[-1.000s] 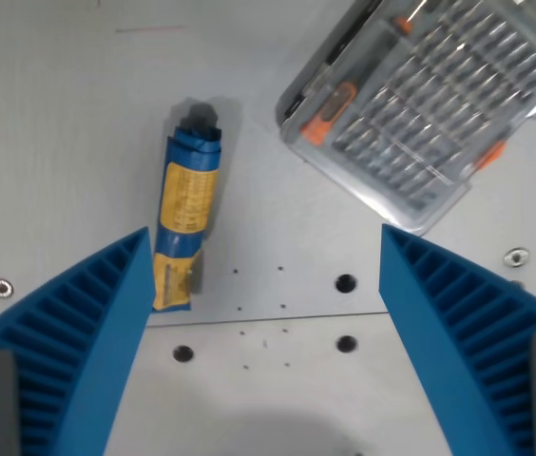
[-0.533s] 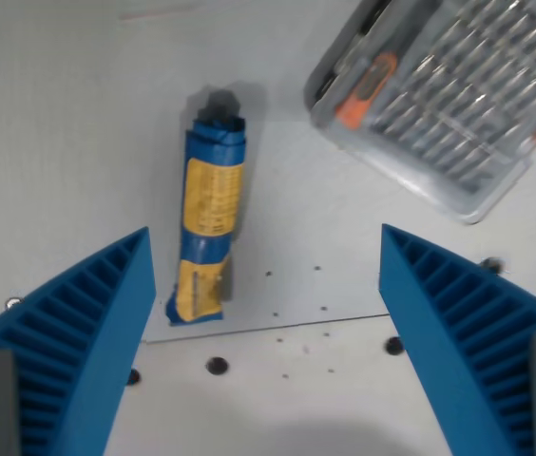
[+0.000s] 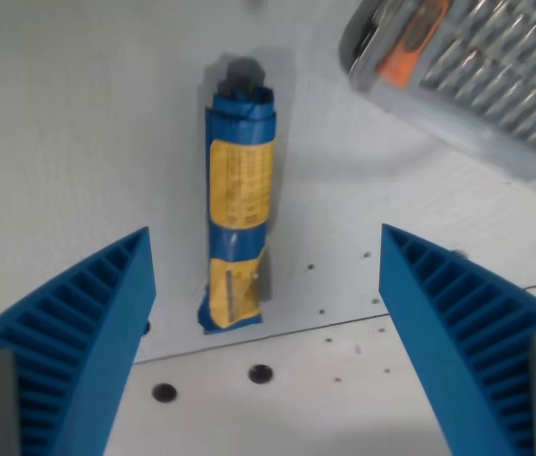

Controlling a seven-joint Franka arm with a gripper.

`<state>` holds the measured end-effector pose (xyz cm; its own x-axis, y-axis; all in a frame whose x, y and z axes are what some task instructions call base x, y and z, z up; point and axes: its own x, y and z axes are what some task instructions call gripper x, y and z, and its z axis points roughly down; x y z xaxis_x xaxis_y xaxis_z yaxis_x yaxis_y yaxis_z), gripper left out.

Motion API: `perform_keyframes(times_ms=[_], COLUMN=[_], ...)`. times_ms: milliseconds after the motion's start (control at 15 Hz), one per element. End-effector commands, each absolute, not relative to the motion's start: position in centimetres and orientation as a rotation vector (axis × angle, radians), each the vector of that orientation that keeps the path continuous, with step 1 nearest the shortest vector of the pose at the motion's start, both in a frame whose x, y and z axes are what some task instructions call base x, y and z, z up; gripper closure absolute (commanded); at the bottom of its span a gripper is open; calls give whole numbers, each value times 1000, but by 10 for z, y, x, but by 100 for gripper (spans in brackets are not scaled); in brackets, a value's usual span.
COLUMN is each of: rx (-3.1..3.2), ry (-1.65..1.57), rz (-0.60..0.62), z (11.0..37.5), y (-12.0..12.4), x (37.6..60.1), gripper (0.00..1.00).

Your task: Move above the blue bag

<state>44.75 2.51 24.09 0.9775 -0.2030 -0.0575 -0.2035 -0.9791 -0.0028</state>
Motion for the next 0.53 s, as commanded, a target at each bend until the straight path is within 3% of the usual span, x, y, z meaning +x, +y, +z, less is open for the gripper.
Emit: perform_keyframes(times_ms=[67,533], rx=[-3057,-3042], ry=[553,592], rz=[-120,-76], z=[231,195], y=[34,48], x=[431,417], gripper=[0,0])
